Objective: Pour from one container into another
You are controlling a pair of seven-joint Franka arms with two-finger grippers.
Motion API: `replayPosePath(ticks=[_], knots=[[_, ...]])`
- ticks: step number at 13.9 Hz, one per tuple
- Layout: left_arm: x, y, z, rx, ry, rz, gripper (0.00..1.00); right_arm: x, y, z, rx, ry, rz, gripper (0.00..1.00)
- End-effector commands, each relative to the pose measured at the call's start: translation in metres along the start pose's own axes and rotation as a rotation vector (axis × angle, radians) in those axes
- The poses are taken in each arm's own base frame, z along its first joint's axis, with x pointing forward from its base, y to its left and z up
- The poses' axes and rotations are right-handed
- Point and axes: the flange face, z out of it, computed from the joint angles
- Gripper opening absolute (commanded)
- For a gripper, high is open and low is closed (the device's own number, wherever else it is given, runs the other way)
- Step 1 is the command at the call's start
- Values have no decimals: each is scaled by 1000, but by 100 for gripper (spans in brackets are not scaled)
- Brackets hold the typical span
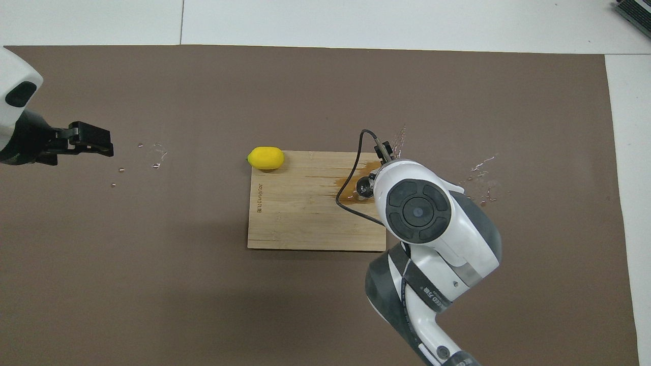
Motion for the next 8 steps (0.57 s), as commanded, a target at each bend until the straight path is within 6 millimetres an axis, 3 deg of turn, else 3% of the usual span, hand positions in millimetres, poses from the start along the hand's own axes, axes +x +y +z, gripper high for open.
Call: replayPosePath(ticks=[1, 4, 6, 8], knots=[[-9, -9, -18, 25, -48, 62, 100, 5, 2, -4, -6, -34, 75, 10], [-24, 3, -33, 26, -45, 78, 100, 12, -4, -7, -31, -118, 167, 9], [-26, -17, -34, 6, -47, 41, 100, 17, -5, -6, -48, -163, 220, 9], [-27, -16, -37, -1, -49, 40, 100, 20, -5, -4, -64, -195, 257, 9]])
